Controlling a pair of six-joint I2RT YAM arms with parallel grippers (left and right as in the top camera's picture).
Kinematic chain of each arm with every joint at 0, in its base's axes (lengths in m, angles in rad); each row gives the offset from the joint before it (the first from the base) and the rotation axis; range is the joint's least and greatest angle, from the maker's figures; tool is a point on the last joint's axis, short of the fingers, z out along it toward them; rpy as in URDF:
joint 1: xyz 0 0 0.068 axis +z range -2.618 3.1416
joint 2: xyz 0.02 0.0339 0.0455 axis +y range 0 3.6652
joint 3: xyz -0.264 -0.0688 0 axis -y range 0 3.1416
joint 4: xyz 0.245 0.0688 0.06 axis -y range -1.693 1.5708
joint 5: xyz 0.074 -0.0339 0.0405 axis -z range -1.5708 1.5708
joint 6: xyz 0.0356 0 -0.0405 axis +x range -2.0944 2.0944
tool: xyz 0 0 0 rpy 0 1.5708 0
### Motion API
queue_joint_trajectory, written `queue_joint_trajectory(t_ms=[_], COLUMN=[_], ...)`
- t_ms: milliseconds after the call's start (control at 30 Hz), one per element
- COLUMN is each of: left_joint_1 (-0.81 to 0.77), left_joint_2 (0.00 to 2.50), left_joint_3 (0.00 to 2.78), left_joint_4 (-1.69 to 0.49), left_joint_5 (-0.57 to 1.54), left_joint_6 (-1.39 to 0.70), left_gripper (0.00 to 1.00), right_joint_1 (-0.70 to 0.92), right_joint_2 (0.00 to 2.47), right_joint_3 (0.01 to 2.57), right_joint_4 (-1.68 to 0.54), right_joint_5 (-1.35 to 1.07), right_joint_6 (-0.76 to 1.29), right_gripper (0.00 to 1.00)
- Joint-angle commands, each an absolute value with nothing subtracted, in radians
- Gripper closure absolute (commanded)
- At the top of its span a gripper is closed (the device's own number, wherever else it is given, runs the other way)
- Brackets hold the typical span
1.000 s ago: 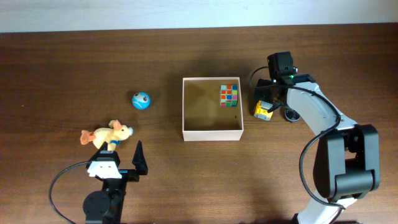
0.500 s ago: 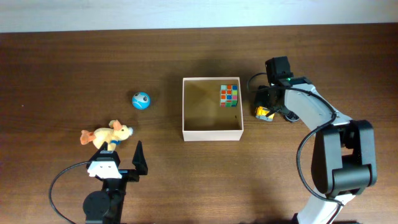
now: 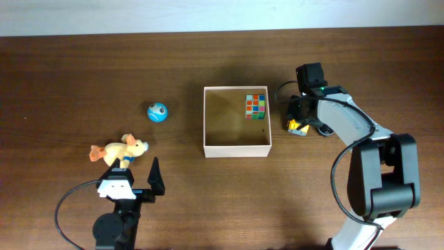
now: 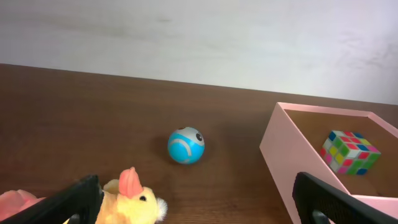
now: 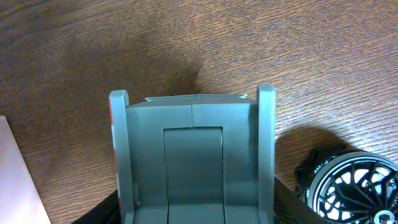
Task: Pack container
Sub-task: 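Carry the truck left and lower it into the box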
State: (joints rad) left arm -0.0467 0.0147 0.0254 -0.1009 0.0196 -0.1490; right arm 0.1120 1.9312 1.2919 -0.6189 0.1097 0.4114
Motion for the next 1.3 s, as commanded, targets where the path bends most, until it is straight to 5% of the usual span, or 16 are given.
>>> queue_joint_trajectory(t_ms=[0, 800, 1267], left_joint_1=[-0.050, -0.050, -0.050], left_joint_2=[0.014, 0.014, 0.014], left_joint_3=[0.020, 0.020, 0.020], left_joint_4=[-0.099, -0.099, -0.099], left_joint_5=[0.031, 0.031, 0.031], left_joint_6=[-0.129, -0.129, -0.129], left_gripper=[0.01, 0.01, 0.01], right_joint_1=[0.111, 0.118, 0.337], right_joint_2=[1.936, 1.779, 1.658], right_joint_3=[1.287, 1.433, 1.583], right_joint_4=[-0.621, -0.786, -0.882], right_joint_5=[0.101, 0.058, 0.056], right_joint_6=[0.373, 0.291, 0.281], right_gripper=[0.48, 0.51, 0.51])
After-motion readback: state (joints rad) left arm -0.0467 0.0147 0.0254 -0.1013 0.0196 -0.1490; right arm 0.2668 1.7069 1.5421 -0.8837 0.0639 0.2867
